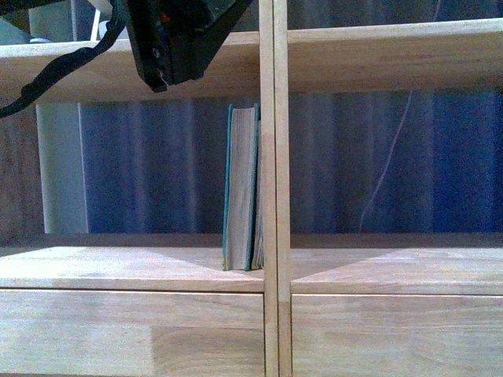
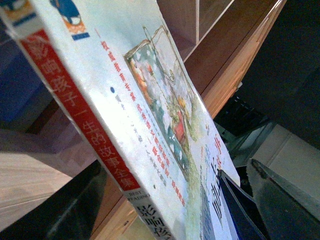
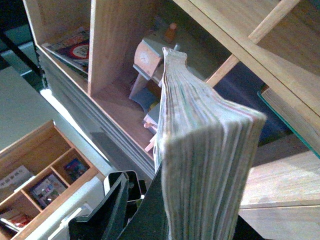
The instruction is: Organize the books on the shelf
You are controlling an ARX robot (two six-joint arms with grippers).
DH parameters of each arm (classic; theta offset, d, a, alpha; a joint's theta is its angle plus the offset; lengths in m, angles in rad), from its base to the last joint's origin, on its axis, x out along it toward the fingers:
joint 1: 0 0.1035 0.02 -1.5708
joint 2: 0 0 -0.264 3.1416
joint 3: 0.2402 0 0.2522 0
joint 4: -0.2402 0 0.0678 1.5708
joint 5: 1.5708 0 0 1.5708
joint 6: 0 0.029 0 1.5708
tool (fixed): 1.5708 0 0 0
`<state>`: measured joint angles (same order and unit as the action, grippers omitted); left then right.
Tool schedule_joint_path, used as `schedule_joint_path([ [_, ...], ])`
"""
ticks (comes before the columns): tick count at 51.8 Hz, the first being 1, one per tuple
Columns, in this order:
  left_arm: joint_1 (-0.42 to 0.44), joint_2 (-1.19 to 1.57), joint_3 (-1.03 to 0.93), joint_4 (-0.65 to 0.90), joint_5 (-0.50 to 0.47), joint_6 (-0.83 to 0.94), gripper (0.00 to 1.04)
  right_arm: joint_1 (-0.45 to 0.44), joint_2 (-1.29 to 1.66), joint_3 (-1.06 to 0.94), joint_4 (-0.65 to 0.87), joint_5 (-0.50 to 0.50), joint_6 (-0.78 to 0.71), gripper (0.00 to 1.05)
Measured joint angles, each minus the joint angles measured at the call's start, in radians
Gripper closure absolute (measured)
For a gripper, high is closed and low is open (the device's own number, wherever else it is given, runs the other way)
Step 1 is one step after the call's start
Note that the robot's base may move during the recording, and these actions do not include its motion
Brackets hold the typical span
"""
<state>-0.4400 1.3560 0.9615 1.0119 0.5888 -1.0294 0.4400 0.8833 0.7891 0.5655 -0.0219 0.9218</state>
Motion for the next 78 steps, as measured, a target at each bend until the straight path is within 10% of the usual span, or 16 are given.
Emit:
schedule_joint_path([
  [23, 0.006, -0.008, -0.006, 0.0, -0.04, 0.005, 0.93, -0.03, 0.0, 0.0, -0.017, 0.004, 0.009, 0.97],
  [39, 0.006, -0.023, -0.006, 0.003, -0.037, -0.025, 0.98, -0.031, 0.001, -0.003, -0.032, 0.007, 0.008, 0.97],
  [54, 0.031, -0.032, -0.01, -0.039, -0.031, 0.043, 0.98, -0.204, -0.003, -0.003, -0.049, -0.04, -0.011, 0.43],
  [65, 0.099, -0.095, -0.01, -0.164, -0.009, 0.146, 0.98, -0.423, -0.019, -0.074, 0.014, -0.075, -0.312, 0.07],
  [78, 0.221, -0.196, -0.01, -0.391, -0.002, 0.381, 0.98, -0.621, -0.017, -0.216, 0.092, -0.115, -0.488, 0.07],
])
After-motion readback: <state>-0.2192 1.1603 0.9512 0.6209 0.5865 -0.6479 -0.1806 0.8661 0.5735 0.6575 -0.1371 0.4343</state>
